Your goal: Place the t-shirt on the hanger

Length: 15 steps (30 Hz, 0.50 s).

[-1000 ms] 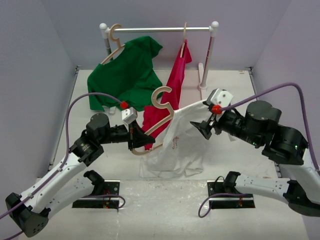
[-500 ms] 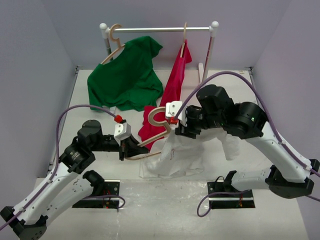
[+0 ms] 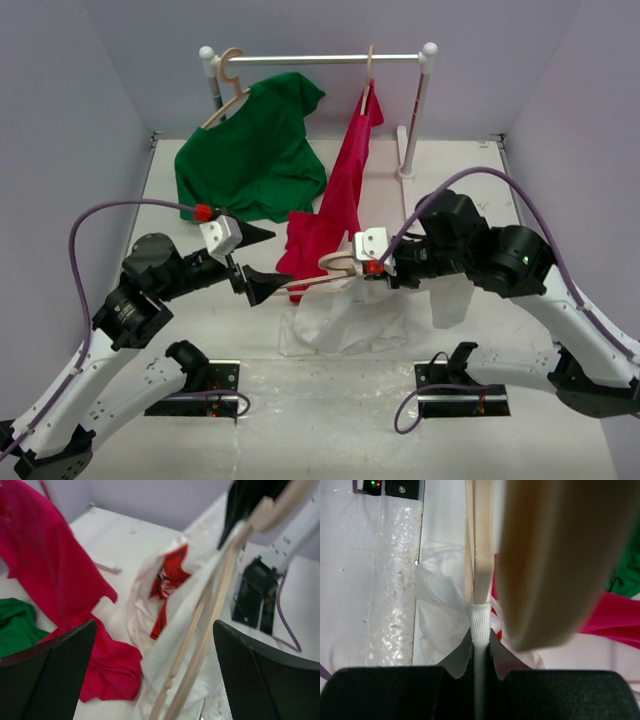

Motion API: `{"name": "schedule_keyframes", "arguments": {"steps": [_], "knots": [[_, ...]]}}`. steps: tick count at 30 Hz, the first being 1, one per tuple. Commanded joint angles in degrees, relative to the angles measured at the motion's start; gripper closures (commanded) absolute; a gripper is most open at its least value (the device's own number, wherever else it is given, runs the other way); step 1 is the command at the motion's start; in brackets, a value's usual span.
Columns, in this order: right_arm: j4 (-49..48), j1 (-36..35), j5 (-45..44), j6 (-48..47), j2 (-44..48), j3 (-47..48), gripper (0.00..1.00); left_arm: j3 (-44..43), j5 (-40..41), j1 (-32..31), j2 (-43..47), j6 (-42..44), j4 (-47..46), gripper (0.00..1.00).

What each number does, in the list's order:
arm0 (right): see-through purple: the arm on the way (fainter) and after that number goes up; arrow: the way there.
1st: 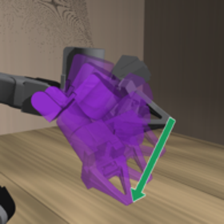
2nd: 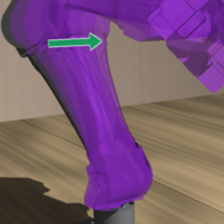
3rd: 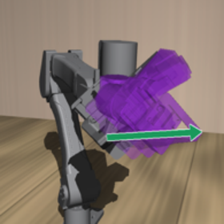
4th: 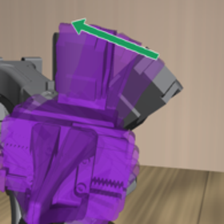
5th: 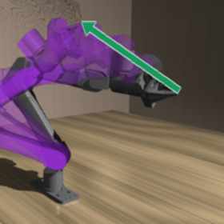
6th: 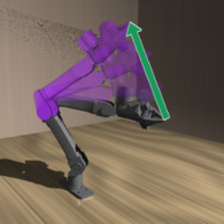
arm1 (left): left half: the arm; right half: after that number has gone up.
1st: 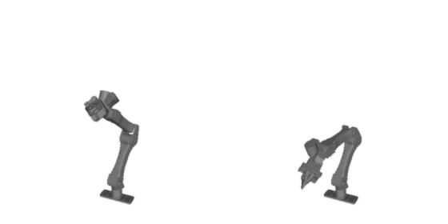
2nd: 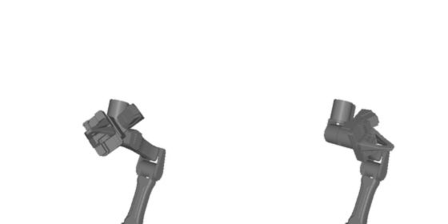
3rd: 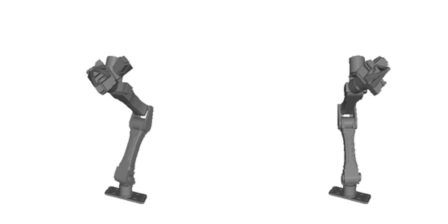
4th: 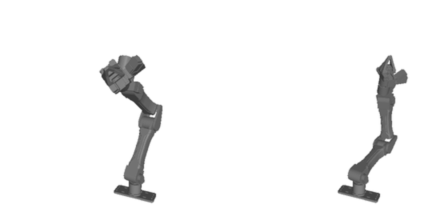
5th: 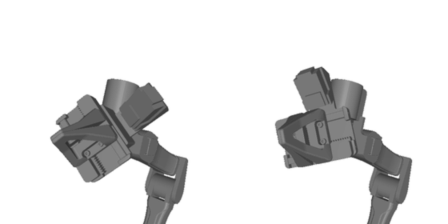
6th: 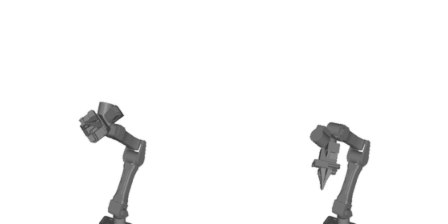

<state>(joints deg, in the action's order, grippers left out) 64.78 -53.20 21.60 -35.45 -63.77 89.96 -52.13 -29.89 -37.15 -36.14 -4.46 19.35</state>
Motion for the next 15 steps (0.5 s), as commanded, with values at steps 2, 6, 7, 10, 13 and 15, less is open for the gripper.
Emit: {"name": "schedule_keyframes", "arguments": {"steps": [2, 6, 7, 10, 13, 15], "knots": [[-8.6, 3.2, -2.2, 2.0, 7.8, -4.6, 1.0, -0.9, 26.6, 0.1, 5.1, -12.3, -9.5, 0.0], [-12.4, 3.3, -9.5, 5.6, 13.6, -9.6, 1.0, 7.3, 32.0, 0.1, 12.0, -23.6, -15.5, 0.03], [-14.6, 3.3, -11.9, 6.9, 15.9, -11.6, 1.0, 10.3, 30.3, 0.1, 12.2, -26.2, -16.7, 0.07], [-19.4, 3.3, -17.9, 9.2, 20.5, -14.6, 1.0, 16.2, 23.0, 0.1, 10.1, -30.7, -22.8, 0.15], [-23.5, 3.3, -21.2, 11.6, 24.4, -19.5, 1.0, 23.9, 16.7, -0.1, 5.4, -38.0, -32.5, 0.39], [-25.6, 3.3, -21.9, 12.8, 26.0, -21.3, 1.0, 27.6, 13.4, -1.2, 1.8, -41.8, -39.5, 0.52]]}}
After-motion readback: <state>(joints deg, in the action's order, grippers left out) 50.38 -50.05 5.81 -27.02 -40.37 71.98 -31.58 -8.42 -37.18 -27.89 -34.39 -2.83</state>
